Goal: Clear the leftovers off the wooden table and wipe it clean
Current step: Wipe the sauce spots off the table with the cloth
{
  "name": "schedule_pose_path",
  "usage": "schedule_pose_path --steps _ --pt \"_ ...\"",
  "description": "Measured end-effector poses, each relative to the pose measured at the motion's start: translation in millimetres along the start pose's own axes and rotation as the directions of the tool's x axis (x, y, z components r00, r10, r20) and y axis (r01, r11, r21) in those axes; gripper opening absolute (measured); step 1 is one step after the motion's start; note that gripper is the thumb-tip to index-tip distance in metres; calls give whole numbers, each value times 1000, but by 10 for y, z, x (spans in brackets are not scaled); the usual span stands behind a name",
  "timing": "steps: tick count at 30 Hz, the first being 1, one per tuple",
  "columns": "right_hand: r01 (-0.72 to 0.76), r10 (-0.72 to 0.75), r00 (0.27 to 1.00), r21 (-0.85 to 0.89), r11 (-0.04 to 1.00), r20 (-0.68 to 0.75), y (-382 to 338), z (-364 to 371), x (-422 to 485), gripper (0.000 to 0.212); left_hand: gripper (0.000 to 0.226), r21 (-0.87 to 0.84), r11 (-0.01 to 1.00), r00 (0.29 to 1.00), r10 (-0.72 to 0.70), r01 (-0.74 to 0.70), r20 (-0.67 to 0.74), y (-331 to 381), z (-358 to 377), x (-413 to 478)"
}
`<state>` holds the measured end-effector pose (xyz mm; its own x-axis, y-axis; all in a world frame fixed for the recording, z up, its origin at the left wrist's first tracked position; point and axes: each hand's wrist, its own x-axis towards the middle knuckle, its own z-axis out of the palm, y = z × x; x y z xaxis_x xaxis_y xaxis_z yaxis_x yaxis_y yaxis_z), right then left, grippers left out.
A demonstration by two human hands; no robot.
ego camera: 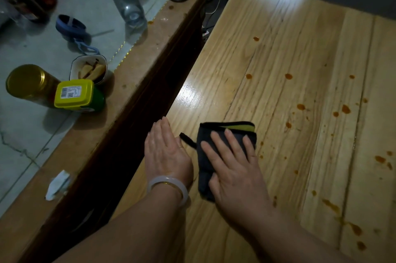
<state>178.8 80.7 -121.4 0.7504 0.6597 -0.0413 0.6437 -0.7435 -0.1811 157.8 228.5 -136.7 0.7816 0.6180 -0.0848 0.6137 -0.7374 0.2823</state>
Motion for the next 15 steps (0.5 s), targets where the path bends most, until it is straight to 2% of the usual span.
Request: schedule_pose_path --steps 3,7,15 --pt "69 -69 998 11 998 7 106 0 3 62 54 7 1000 1000 1 -1 0 9 18 7" --pt "67 -67 998 42 997 -4 234 -11 155 60 54 24 1000 1000 -4 5 -4 14 22 34" --pt "-114 115 993 30 993 -13 673 -101 642 62 55 33 999 1000 -21 21 11 18 11 39"
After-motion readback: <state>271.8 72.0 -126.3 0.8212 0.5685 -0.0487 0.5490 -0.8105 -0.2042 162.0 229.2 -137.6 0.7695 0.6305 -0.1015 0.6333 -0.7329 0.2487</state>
